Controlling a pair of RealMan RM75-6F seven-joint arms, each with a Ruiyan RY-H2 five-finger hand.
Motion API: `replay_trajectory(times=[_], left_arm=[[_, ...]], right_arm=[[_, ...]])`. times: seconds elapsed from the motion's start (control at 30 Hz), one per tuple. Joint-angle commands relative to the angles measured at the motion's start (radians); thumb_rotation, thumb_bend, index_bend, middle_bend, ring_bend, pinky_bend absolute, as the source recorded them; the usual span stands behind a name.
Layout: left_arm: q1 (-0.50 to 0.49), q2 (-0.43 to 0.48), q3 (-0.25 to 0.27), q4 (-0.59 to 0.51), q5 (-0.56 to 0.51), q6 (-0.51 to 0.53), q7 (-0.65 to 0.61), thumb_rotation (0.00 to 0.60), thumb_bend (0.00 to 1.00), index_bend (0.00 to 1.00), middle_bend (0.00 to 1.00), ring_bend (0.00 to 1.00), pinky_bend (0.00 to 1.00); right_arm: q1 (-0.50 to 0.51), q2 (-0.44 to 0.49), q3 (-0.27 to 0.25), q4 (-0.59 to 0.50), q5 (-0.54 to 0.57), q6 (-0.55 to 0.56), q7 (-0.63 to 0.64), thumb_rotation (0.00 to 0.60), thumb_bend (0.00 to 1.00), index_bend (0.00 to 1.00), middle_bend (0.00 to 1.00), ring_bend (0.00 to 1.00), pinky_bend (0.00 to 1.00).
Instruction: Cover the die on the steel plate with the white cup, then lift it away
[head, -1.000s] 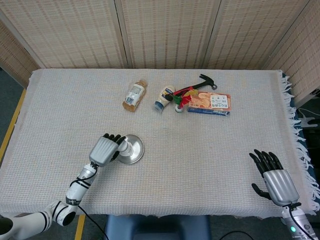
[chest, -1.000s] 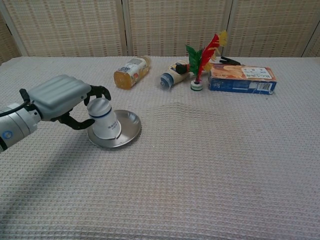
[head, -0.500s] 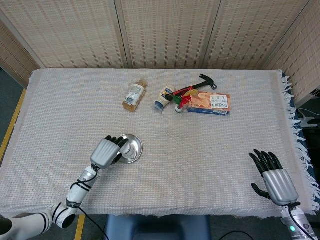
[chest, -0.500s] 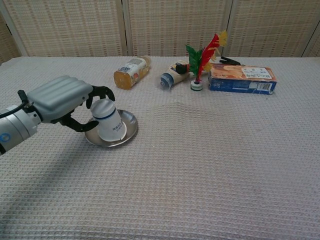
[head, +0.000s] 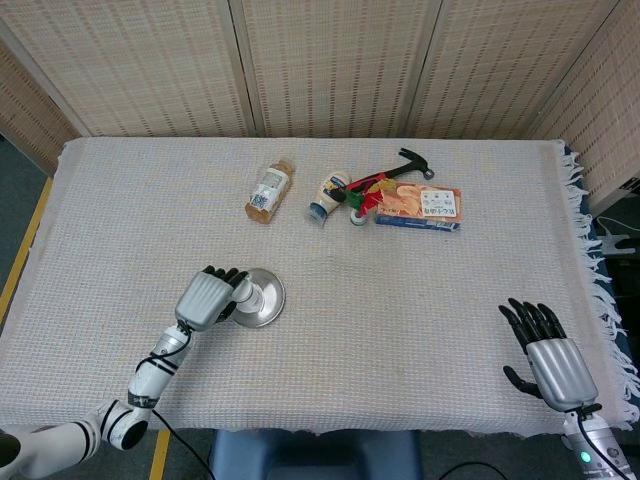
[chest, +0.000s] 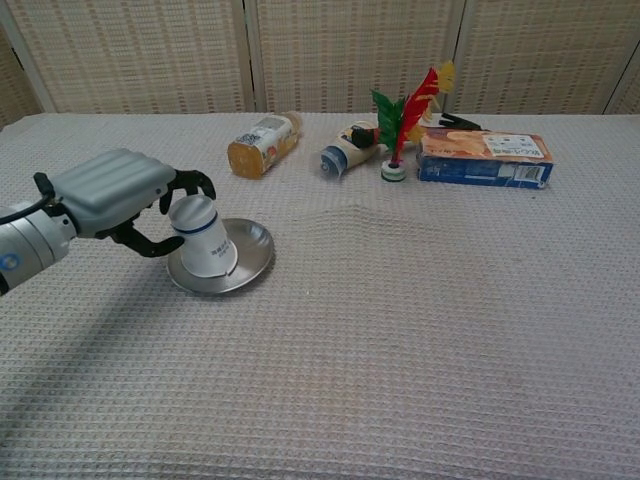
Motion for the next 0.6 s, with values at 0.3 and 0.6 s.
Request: replay_trajectory(times=[0.3,0.6], left_arm=[[-0.003,-0.024,-0.003,0.035,-0.001,0.01,-0.025,0.6,0.4,0.49,0.62,0.45,0.47],[-0.012,0.072,0.013,-0.137,-0.019,-0.076,-0.119,0.6,0.4,0.49,0.63,0.46,0.47]], right_arm=[[0.002,-0.002,0.001,0.001,0.003,-0.003,0.0,0.6,0.17,0.0,0.0,0.0,0.0],[0.0,-0.002,0.001,0.0,0.003,0.0,-0.001,0.6,0.17,0.0,0.0,0.0,0.0]])
